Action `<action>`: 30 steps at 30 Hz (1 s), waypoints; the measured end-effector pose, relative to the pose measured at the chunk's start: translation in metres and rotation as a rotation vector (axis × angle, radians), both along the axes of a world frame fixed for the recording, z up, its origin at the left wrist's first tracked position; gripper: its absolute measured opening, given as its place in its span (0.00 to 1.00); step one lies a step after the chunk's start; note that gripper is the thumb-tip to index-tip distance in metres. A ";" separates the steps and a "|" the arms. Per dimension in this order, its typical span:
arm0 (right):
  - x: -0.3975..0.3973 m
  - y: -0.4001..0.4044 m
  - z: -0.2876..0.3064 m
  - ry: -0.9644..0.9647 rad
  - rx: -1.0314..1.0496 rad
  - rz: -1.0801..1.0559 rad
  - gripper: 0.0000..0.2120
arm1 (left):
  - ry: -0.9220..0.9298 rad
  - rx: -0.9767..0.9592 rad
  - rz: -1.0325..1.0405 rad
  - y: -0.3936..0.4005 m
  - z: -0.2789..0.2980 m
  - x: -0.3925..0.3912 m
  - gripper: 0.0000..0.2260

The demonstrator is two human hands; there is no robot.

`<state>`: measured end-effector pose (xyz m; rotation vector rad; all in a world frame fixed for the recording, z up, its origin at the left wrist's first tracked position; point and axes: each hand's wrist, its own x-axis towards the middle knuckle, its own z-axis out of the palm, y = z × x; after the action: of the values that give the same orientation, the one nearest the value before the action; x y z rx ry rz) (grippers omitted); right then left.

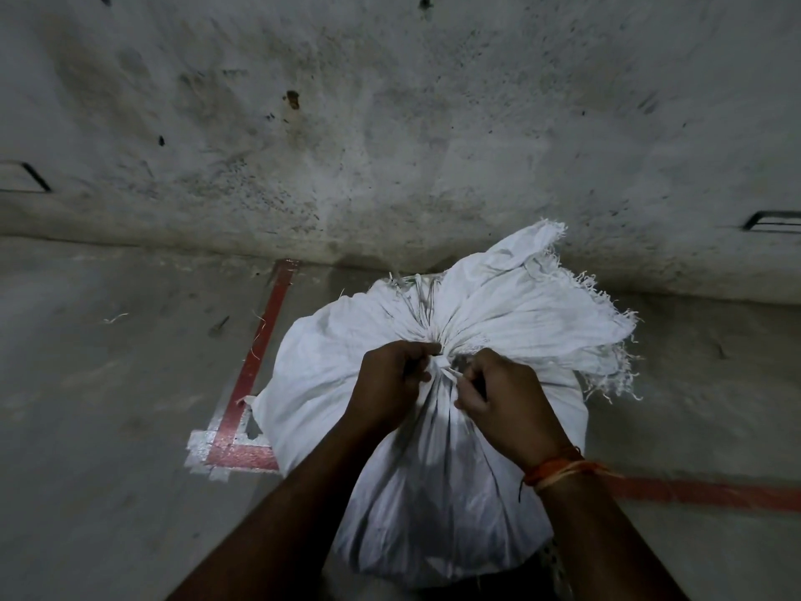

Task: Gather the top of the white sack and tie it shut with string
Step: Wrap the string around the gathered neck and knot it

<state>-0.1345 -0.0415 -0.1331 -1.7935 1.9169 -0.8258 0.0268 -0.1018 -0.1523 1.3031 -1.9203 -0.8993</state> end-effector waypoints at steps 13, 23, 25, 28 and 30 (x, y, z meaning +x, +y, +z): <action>0.010 -0.006 0.002 -0.033 -0.047 0.046 0.14 | -0.065 -0.056 0.011 0.001 0.003 0.001 0.16; 0.010 -0.012 -0.010 0.116 -0.073 0.160 0.16 | -0.052 -0.041 0.014 0.001 0.003 0.000 0.15; 0.014 -0.013 -0.013 0.149 -0.122 0.140 0.15 | -0.036 -0.017 0.019 0.002 0.003 -0.001 0.14; 0.014 -0.014 -0.013 0.094 -0.135 0.119 0.13 | -0.061 -0.037 0.025 0.002 0.005 -0.001 0.14; 0.007 -0.014 -0.009 -0.019 -0.080 0.147 0.14 | -0.080 -0.051 0.028 0.002 0.006 0.000 0.14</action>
<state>-0.1272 -0.0551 -0.1420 -1.9401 1.7382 -0.8759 0.0265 -0.0997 -0.1459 1.3514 -1.9682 -0.7896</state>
